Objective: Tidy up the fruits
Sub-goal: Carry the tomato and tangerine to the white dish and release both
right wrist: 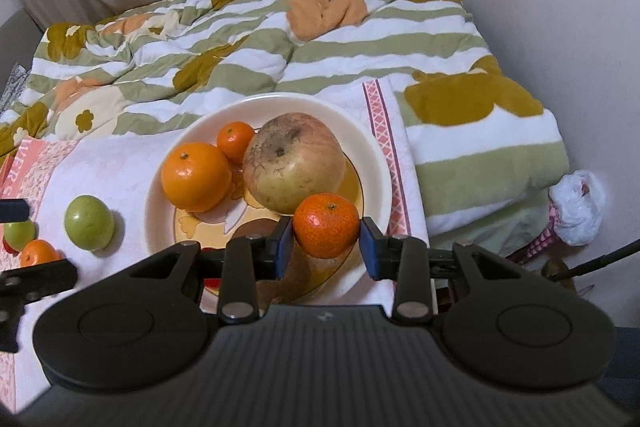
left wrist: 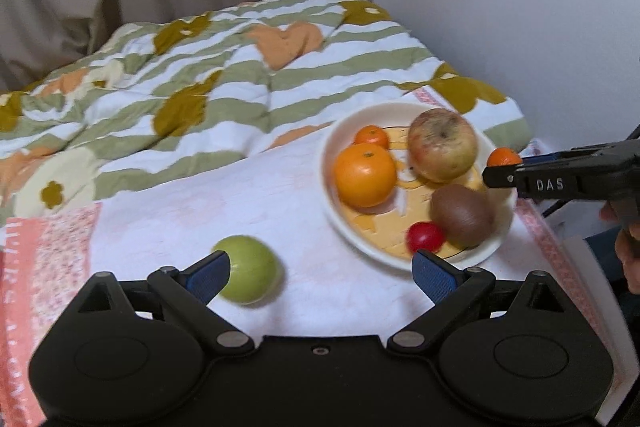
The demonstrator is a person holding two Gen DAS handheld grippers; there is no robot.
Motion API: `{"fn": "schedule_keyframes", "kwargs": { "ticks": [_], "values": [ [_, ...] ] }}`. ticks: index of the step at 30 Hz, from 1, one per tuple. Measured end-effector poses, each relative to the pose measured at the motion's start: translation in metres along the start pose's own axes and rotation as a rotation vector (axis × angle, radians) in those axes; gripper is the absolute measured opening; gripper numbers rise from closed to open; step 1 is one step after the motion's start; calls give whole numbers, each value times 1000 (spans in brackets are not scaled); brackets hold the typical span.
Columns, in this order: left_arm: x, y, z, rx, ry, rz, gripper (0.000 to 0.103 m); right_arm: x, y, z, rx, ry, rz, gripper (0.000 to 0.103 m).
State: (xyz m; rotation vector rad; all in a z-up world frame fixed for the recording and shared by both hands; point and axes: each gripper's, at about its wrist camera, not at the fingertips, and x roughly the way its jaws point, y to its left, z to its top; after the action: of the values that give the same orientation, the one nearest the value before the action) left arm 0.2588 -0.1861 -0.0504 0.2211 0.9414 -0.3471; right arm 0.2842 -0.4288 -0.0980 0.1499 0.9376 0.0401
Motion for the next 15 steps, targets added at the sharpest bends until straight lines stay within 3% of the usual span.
{"fn": "schedule_keyframes", "kwargs": {
  "ticks": [4,7,9,10,15],
  "values": [
    [-4,7,-8,-10,-9,20,99,9,-1,-1,10,9,2,52],
    [-5,10,-12,-25,-10,42,99,10,1,-1,-12,-1,0,63],
    [-9,11,-16,-34,-17,50,99,7,3,-2,-17,-9,-11,95],
    [-11,11,-17,-38,-19,53,99,3,4,-3,-17,-26,-18,102],
    [-26,8,-24,-57,-39,65,99,-18,13,-7,-58,-70,-44,103]
  ]
}}
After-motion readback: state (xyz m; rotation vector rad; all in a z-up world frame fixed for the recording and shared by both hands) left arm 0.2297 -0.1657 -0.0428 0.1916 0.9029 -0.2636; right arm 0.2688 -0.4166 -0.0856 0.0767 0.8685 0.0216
